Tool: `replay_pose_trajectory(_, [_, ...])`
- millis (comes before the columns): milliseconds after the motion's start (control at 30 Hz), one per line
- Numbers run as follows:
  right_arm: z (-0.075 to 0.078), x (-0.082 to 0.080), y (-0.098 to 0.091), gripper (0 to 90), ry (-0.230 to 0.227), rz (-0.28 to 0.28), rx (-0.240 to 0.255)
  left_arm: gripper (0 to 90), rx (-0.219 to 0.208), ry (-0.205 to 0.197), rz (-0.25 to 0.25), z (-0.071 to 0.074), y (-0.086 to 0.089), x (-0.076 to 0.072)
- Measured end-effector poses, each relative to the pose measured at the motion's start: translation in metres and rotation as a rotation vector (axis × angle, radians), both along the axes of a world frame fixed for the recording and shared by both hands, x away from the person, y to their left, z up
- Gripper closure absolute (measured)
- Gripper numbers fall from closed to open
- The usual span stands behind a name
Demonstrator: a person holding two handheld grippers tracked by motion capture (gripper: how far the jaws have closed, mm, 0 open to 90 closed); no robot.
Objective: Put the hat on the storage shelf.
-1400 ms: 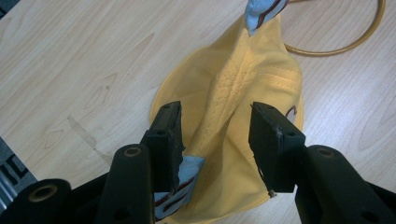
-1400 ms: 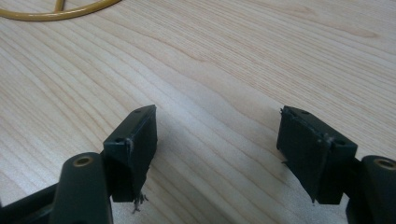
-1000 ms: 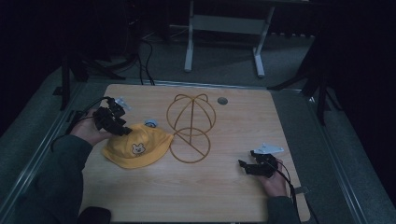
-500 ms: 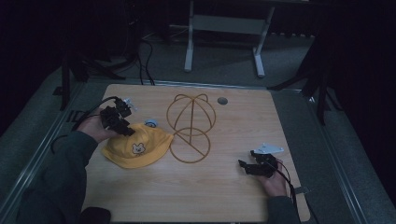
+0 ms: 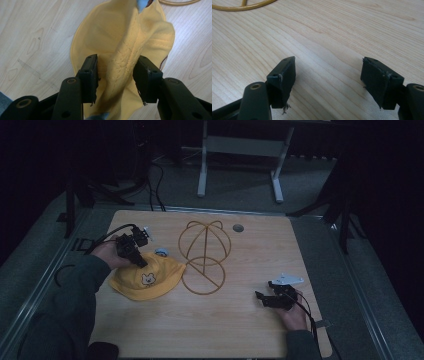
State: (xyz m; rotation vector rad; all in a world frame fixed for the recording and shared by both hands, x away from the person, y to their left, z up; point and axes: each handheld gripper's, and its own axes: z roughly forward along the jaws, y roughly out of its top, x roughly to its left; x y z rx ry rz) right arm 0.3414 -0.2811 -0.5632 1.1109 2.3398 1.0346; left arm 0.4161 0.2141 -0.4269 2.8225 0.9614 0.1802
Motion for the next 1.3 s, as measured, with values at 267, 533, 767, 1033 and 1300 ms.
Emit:
replay_pose_trajectory(267, [0.0, 0.0, 0.0, 28.0, 0.0, 0.001, 0.0, 62.8, 0.053, 0.036, -0.001, -0.002, -0.003, 0.005])
replay_pose_trajectory(533, [0.0, 0.0, 0.0, 28.0, 0.0, 0.001, 0.0, 82.2, 0.058, 0.035, -0.027, -0.001, -0.002, 0.001])
replay_pose_trajectory(767, [0.0, 0.0, 0.0, 28.0, 0.0, 0.001, 0.0, 84.6, 0.046, 0.003, -0.021, 0.003, 0.002, -0.001])
replay_pose_trajectory(1033, [0.0, 0.0, 0.0, 27.8, -0.001, 0.001, 0.0, 85.3, 0.032, -0.035, -0.004, 0.007, 0.006, -0.002])
replay_pose_trajectory(1300, [0.0, 0.0, 0.0, 27.8, 0.0, 0.002, 0.0, 85.3, -0.006, -0.107, 0.024, 0.017, 0.011, -0.007])
